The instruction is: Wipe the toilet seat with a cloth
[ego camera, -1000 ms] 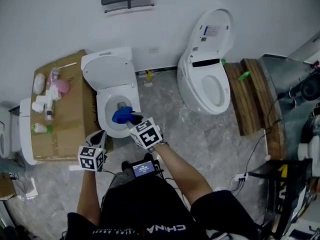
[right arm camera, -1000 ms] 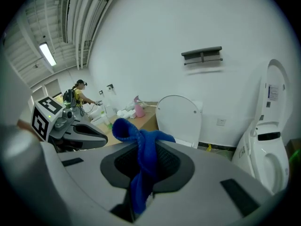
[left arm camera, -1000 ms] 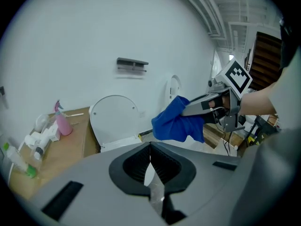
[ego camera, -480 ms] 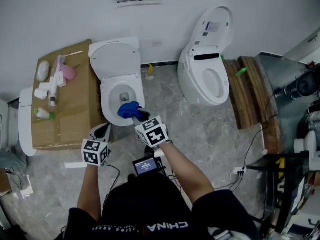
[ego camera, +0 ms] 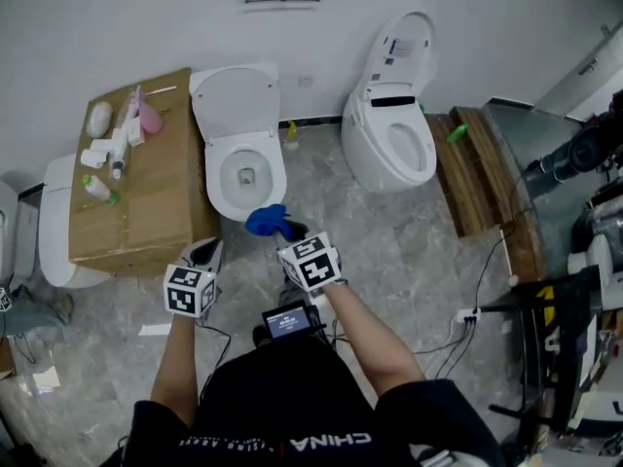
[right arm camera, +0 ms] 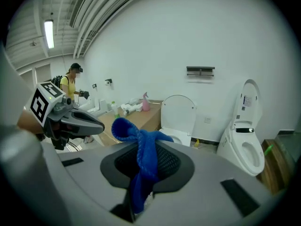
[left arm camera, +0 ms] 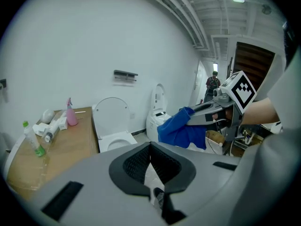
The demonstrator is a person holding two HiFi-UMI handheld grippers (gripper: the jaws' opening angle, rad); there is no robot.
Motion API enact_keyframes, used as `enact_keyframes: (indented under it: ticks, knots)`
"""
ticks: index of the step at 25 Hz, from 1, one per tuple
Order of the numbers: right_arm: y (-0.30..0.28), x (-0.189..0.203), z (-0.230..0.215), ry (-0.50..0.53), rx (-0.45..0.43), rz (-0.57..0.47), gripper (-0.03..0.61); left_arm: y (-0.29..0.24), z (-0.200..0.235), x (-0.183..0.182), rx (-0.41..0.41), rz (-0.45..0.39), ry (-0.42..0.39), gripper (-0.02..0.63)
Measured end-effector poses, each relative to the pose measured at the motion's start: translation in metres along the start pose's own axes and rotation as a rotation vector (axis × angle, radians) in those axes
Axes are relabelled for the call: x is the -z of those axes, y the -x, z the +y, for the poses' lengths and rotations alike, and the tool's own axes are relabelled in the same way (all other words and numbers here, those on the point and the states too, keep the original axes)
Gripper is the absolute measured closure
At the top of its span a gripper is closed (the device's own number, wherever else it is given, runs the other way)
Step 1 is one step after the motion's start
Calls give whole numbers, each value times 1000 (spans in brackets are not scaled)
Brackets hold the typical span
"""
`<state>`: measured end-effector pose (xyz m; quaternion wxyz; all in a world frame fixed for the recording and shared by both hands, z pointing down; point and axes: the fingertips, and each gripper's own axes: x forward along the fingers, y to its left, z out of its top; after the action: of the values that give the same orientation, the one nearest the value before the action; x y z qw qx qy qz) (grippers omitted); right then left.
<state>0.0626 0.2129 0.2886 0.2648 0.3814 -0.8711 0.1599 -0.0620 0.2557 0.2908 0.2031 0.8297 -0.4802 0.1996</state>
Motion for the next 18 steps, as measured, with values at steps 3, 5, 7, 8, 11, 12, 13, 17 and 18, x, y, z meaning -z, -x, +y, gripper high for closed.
enact_keyframes:
  ticks: [3, 5, 7, 8, 11, 12, 13, 17, 18]
  knots:
    - [21, 13, 26, 2, 7, 7, 515, 24, -13, 12, 8, -5, -6, 601]
    - [32, 19, 37, 3, 9, 1, 515, 35, -22, 17, 13, -8, -5, 603]
    - [45, 22, 46, 5, 4, 2, 515, 41, -32, 20, 18, -15, -1, 601]
    - [49, 23, 48, 7, 4, 2, 515, 43, -37, 19, 19, -19, 0, 601]
    - [60, 22, 49, 22, 10, -12, 515, 44, -47, 16, 12, -35, 4, 602]
    - [64, 21, 48, 29, 14, -19, 515, 43, -51, 13, 7, -42, 8, 601]
    - [69, 21, 46, 35, 16, -26, 515, 42, -54, 11, 1, -50, 12, 601]
    - [87, 23, 33, 52, 5, -48, 517, 34, -69, 2, -38, -66, 21, 601]
    - [91, 24, 28, 54, 1, -49, 517, 30, -72, 1, -52, -64, 21, 601]
